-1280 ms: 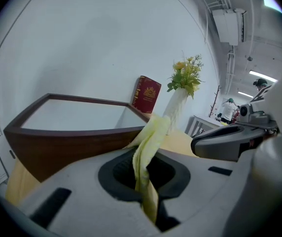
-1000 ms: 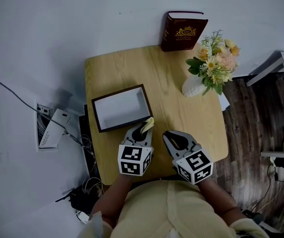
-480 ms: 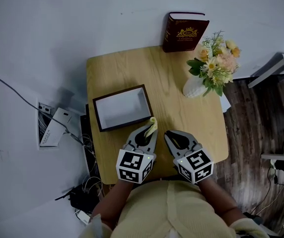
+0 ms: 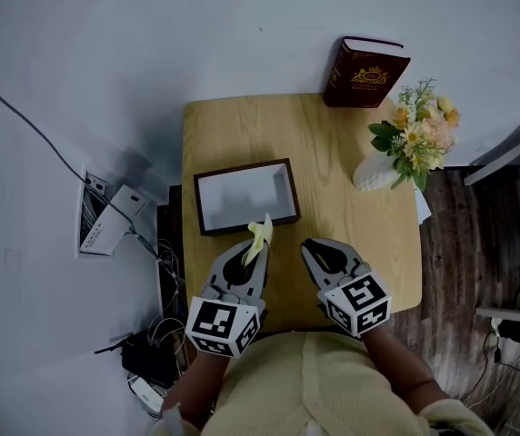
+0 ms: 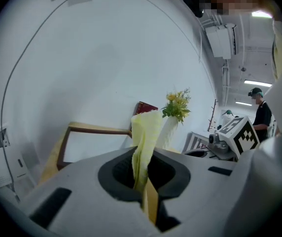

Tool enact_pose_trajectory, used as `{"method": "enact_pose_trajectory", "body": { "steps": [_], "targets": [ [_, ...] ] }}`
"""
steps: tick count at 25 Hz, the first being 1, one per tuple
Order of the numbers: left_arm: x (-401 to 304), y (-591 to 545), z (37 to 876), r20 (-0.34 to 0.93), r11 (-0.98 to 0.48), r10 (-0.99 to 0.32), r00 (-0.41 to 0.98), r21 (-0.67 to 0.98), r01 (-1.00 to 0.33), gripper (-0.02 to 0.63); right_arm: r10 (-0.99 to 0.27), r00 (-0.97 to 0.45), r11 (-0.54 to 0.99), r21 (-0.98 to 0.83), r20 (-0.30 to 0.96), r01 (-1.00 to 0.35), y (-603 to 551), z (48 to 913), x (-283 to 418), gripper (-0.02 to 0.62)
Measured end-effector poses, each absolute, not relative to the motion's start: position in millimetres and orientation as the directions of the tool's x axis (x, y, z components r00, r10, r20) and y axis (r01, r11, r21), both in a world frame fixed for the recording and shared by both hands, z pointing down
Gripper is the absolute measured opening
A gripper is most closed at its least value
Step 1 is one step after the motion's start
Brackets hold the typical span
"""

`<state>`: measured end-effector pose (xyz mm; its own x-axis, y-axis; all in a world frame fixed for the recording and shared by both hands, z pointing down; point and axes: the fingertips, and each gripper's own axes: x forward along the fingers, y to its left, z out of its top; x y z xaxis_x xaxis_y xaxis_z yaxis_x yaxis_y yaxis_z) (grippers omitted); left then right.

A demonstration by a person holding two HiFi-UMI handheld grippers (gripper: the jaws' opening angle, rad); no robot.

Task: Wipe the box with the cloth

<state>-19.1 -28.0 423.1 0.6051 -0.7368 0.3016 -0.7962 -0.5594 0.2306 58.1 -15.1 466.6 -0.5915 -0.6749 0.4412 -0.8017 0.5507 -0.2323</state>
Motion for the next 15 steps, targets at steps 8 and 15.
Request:
{"method": "enact_pose_trajectory", "body": {
  "steps": [8,15],
  "targets": [
    [-80,-25,414,0.272,-0.416,-0.840,0.469,0.231,-0.879,0.029,-0.662,-0.621,0.588,-0.224,0.419,-0.777,-25,455,41,0.044],
    [-113,-20,406,0.211,-0.333,-0.893,0.397,0.283,-0.900,0.029,-0.650,-0.638,0.594,-0.248,0.413,-0.765,-22,449,34,0.044]
  ]
}}
